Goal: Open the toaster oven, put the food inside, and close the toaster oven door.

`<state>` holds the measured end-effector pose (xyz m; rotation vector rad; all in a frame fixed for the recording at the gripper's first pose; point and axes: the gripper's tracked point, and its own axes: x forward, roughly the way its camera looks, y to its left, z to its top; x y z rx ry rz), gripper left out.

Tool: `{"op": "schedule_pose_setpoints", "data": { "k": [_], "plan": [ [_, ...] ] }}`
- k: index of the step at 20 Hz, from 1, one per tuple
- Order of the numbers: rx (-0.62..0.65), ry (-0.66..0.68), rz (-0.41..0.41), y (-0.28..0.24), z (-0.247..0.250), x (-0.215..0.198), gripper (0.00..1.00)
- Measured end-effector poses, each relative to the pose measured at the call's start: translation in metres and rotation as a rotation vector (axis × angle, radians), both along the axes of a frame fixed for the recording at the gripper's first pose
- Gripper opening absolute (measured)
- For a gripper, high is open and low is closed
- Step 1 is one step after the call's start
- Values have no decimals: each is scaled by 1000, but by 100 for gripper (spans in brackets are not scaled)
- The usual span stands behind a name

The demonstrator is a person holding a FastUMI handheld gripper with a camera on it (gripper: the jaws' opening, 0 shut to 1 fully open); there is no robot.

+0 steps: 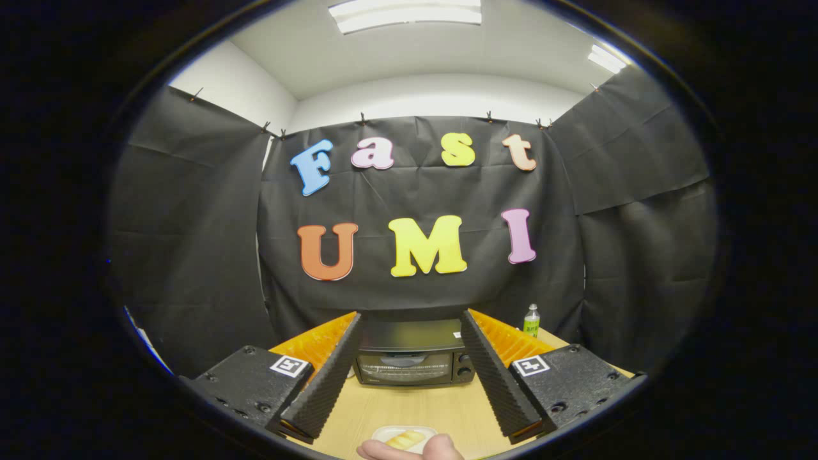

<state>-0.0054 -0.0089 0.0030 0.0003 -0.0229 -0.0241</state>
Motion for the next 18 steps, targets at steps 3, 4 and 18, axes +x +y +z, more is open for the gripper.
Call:
{"op": "schedule_pose_setpoints", "data": {
  "k": [3, 4, 18],
  "plan": [
    [-9, -17, -16, -4, 2, -1, 100],
    [-9, -19, -16, -3, 2, -1, 100],
    [1, -3, -17, -4, -6, 32, 100]
  ]
}}
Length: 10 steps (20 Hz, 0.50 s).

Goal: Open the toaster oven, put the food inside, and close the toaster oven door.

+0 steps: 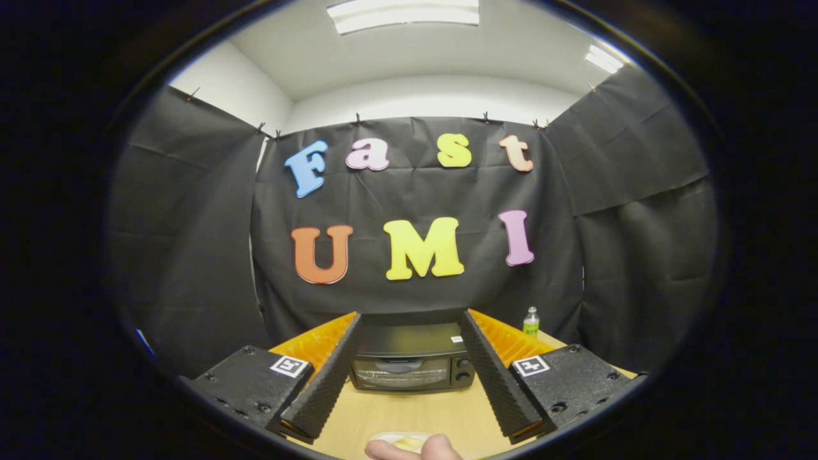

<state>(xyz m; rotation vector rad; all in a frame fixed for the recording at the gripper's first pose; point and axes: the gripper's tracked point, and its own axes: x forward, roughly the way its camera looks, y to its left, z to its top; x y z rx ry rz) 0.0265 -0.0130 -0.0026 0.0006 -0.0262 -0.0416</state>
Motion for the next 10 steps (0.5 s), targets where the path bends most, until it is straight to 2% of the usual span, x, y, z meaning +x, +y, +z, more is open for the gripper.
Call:
{"op": "schedule_pose_setpoints", "data": {
  "k": [3, 6, 10],
  "plan": [
    [-12, -15, 15, 7, 4, 27, 100],
    [-16, -29, 37, 15, -5, 75, 100],
    [42, 55, 100, 32, -54, 142, 100]
  ]
}}
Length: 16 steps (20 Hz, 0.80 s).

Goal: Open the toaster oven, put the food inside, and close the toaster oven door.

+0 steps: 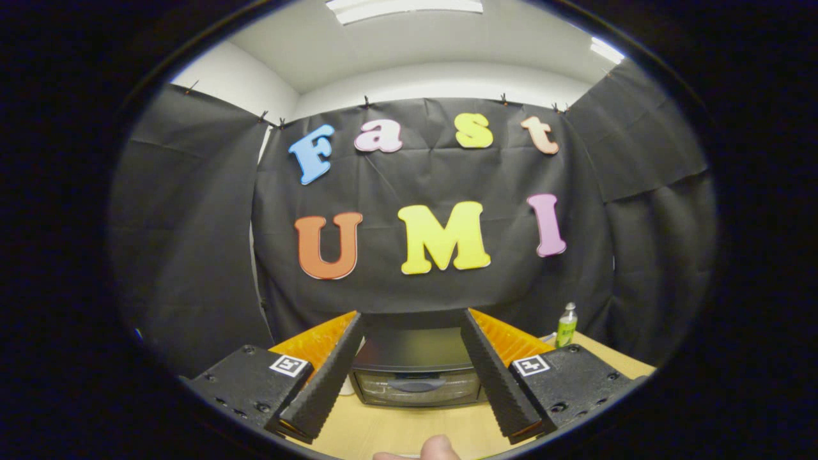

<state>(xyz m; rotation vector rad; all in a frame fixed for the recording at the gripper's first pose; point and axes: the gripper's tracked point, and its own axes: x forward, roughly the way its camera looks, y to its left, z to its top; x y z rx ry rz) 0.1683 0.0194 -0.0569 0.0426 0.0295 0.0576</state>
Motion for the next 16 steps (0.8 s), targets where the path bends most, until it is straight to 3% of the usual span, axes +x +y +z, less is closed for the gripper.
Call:
{"op": "schedule_pose_setpoints", "data": {
  "k": [9, 13, 16],
  "plan": [
    [-71, 185, -80, -14, -136, 129, 100],
    [-94, 250, -96, -21, -180, 141, 100],
    [-113, 203, -85, -18, -180, 138, 100]
  ]
}}
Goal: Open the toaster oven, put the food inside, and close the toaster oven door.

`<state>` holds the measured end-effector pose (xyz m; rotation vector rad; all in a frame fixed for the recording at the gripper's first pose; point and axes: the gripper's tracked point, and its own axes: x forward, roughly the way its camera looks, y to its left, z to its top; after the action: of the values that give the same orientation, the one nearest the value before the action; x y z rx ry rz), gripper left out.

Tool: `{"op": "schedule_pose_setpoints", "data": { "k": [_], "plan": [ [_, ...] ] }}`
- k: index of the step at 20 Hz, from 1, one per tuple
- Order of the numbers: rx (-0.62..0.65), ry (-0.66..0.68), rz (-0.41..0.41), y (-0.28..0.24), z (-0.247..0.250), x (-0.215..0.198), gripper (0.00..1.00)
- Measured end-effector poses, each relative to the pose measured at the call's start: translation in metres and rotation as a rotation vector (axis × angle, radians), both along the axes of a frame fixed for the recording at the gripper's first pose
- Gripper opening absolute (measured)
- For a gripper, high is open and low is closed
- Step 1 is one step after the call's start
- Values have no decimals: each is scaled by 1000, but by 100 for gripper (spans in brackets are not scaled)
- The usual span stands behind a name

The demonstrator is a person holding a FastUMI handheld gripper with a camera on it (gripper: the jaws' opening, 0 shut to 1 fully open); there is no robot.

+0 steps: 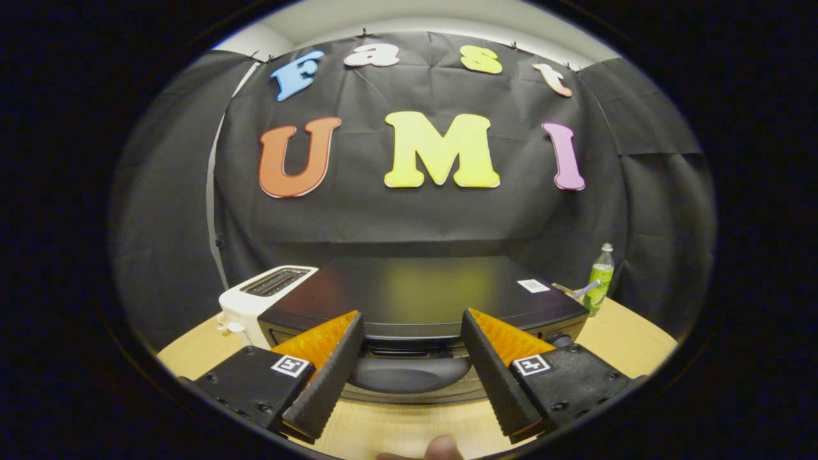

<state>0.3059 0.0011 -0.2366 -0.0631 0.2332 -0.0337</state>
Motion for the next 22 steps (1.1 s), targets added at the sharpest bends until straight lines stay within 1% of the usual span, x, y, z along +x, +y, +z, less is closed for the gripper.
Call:
{"op": "schedule_pose_setpoints", "data": {
  "k": [1, 3, 4, 5, 6, 7, 9, 11, 14, 17, 20, 22],
  "plan": [
    [8, -11, 9, 3, -2, 0, 100],
    [-59, -14, 7, 2, -9, -3, 100],
    [-58, 5, 11, 2, -17, -7, 100],
    [-21, -35, 12, 0, -11, -5, 100],
    [16, -1, 12, -2, -21, -8, 100],
    [20, -31, 17, 1, -15, -8, 100],
    [-5, -18, 21, 2, -19, -15, 99],
    [11, -7, 18, 1, -24, -21, 100],
    [9, 12, 26, 0, -28, -48, 100],
    [34, 74, 23, -2, -40, -73, 98],
    [28, 97, 5, -2, -52, -95, 98],
    [18, 123, 10, -3, -61, -106, 98]
  ]
}}
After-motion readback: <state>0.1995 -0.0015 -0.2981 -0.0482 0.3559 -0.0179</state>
